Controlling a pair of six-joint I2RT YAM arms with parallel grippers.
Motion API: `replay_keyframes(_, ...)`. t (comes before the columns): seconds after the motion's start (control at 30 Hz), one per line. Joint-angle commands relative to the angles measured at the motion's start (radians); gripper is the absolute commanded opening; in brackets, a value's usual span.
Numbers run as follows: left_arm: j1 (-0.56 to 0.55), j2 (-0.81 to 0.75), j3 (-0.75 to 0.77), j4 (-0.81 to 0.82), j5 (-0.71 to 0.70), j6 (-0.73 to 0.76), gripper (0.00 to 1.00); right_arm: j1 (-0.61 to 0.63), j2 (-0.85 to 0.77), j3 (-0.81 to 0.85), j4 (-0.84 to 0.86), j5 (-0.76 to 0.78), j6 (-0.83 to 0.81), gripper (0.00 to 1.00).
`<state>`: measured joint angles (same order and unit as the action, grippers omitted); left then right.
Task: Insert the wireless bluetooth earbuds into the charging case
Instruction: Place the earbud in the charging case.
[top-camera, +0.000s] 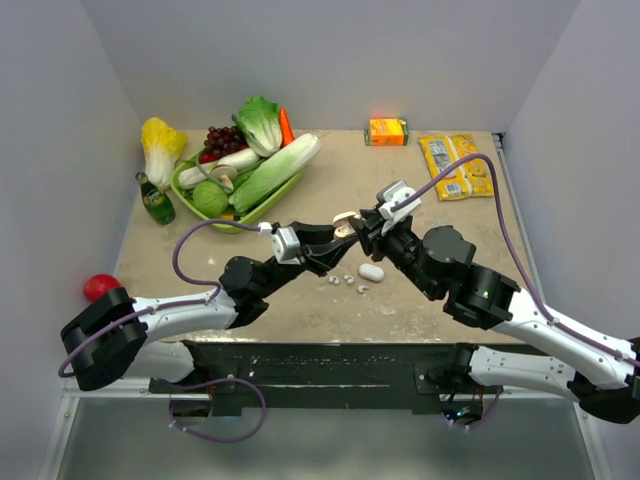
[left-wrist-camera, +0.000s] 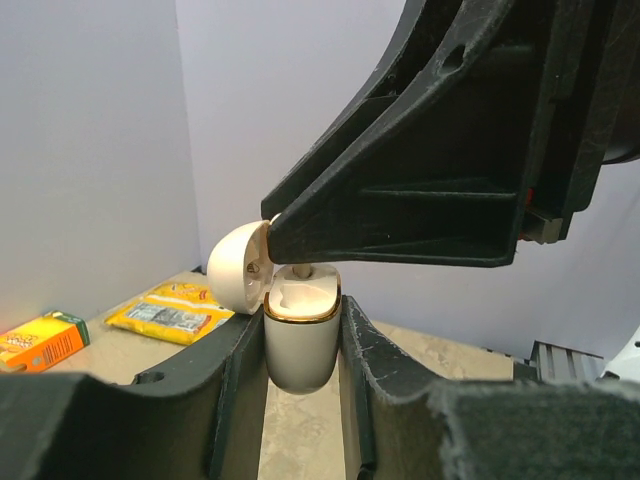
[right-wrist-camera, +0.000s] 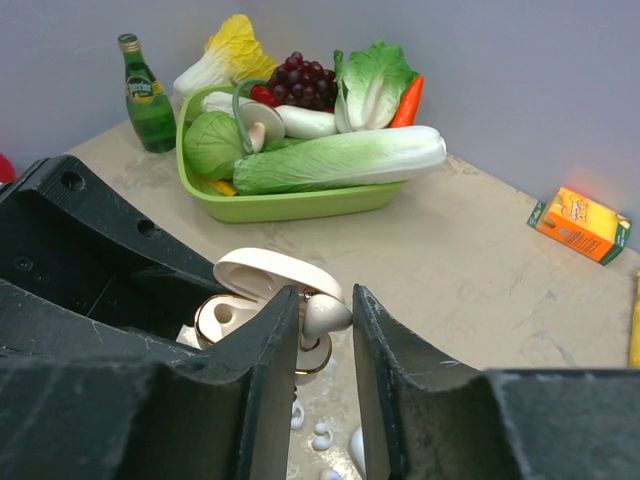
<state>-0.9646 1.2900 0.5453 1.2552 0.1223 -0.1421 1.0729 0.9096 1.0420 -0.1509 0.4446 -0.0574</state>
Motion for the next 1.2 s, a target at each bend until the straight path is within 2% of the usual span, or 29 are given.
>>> replay_keyframes(0.0,0.001,-0.023,0.007,0.504,-0.023,0.027,0.0,0.013,-0.011,0.036,-0.012,-0.052,0.033,0.34)
replay_keyframes(0.2,0.001,-0.018,0.007,0.509,-0.024,0.027,0.0,0.015,-0.034,0.046,0.002,-0.057,0.05,0.45)
replay_keyframes(0.33,0.001,-0.017,0.004,0.507,-0.026,0.027,0.0,0.013,-0.061,0.046,0.036,-0.052,0.117,0.52)
replay_keyframes(0.57,0.001,-0.026,-0.01,0.515,-0.023,0.022,0.0,0.013,-0.116,0.046,0.071,0.077,0.185,0.57)
replay_keyframes(0.8,0.001,-0.038,-0.027,0.53,-0.023,0.022,0.0,0.013,-0.143,0.021,0.03,0.206,0.234,0.53)
replay_keyframes(1.17,0.001,-0.06,-0.039,0.538,0.01,0.012,0.0,0.015,-0.063,0.055,-0.058,0.206,0.218,0.49)
